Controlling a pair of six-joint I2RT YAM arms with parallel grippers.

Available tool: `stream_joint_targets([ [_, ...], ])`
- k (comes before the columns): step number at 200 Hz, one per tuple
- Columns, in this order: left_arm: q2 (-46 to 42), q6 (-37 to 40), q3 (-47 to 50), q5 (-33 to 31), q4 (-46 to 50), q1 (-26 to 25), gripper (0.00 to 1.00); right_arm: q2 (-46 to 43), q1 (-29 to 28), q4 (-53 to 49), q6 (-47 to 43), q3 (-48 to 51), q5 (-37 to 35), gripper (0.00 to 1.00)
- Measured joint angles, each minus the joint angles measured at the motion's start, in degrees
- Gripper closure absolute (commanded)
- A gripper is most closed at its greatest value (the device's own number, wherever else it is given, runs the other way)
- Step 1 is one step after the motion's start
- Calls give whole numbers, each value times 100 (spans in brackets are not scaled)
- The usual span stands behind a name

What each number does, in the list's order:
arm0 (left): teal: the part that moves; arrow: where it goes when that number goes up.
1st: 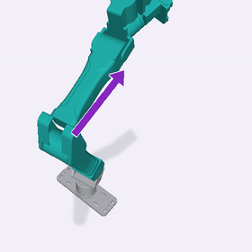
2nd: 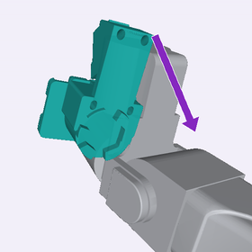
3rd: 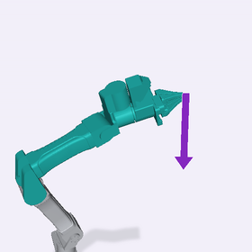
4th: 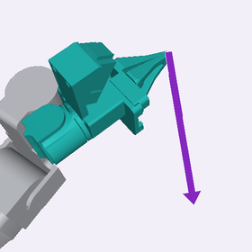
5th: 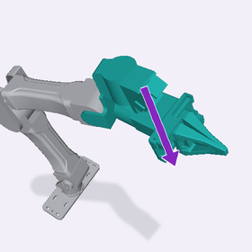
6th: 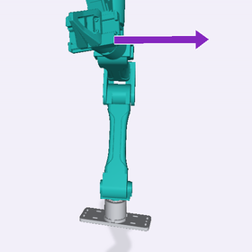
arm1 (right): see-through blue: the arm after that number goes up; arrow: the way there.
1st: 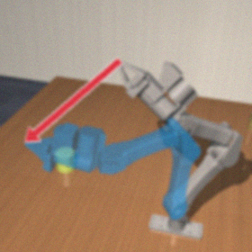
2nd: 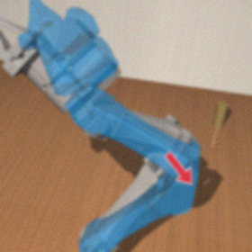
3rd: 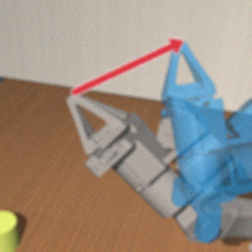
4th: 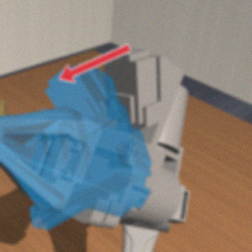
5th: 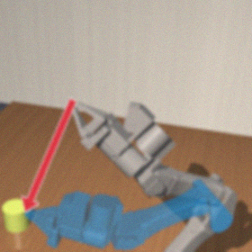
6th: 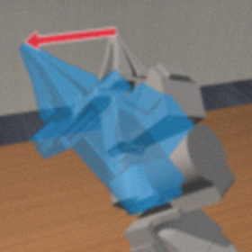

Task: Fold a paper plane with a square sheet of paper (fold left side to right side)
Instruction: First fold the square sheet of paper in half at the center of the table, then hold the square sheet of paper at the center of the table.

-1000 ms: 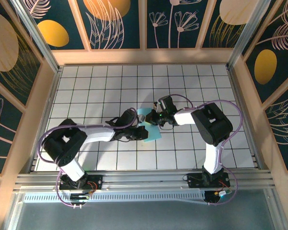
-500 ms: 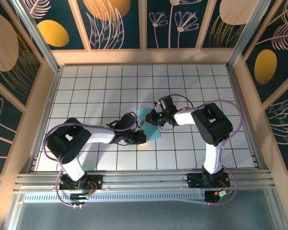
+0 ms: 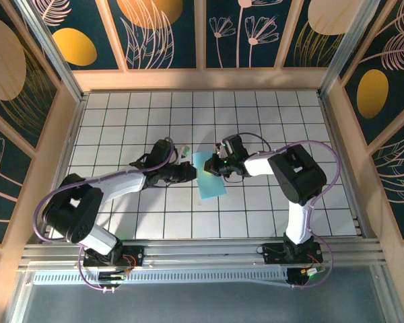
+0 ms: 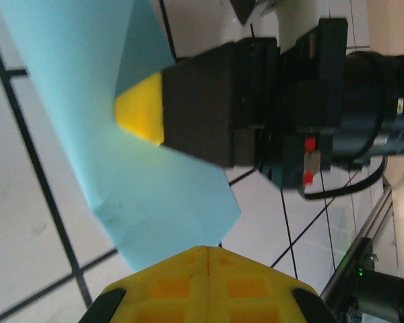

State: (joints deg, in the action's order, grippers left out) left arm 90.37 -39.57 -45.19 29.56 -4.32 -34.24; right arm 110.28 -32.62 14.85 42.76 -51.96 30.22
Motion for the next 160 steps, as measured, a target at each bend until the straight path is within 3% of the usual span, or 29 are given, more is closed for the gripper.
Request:
stream_joint_targets([
  [65, 1320, 61, -634, 15, -59, 0, 100, -13, -11, 39, 24, 28, -35, 100],
  [160, 1812, -70, -608, 61, -507, 7, 100, -31, -33, 39, 22, 28, -59, 100],
])
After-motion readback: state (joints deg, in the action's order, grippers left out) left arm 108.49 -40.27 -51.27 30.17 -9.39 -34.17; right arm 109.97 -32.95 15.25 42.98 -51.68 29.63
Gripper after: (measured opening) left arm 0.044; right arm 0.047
